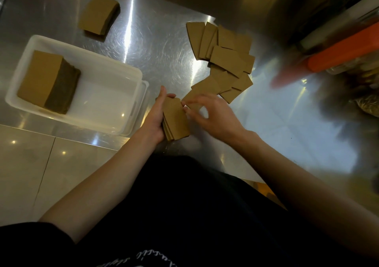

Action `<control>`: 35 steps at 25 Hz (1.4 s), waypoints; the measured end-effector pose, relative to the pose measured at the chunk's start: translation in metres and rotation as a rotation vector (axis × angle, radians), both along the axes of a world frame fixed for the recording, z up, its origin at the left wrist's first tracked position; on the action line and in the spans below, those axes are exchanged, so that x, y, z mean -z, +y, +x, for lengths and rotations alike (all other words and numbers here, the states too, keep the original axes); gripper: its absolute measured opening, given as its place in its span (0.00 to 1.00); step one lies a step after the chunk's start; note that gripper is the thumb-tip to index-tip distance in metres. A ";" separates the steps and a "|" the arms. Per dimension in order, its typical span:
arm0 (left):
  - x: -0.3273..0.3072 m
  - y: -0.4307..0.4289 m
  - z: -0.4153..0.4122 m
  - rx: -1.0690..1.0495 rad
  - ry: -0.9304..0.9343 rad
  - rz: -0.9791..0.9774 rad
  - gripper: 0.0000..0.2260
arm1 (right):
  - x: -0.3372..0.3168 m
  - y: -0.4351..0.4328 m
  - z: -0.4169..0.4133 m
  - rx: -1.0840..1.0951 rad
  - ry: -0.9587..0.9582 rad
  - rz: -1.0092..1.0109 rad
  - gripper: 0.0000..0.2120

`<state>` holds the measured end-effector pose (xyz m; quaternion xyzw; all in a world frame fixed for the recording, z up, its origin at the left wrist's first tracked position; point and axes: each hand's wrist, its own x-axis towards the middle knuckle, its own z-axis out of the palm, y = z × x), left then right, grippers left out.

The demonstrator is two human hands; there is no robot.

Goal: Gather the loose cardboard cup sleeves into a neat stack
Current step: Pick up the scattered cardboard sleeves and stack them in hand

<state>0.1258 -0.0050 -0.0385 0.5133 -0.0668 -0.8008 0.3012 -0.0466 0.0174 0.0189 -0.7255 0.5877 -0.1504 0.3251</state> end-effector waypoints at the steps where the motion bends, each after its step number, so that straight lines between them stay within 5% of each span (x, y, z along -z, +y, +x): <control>1: 0.000 0.001 0.001 -0.023 0.021 0.016 0.20 | 0.004 -0.006 -0.007 0.102 -0.004 0.026 0.14; 6: -0.002 0.003 0.007 -0.062 0.093 0.009 0.19 | 0.037 -0.041 -0.044 0.404 0.157 0.204 0.23; 17: -0.005 -0.004 0.007 -0.067 0.380 -0.011 0.22 | 0.078 -0.059 -0.027 0.408 0.516 0.084 0.35; 29: -0.009 -0.006 0.003 -0.046 0.487 0.071 0.21 | 0.067 -0.042 -0.050 0.511 -0.020 0.260 0.30; 35: -0.010 -0.006 0.001 -0.049 0.448 0.102 0.19 | 0.050 -0.055 -0.068 0.746 -0.305 0.396 0.35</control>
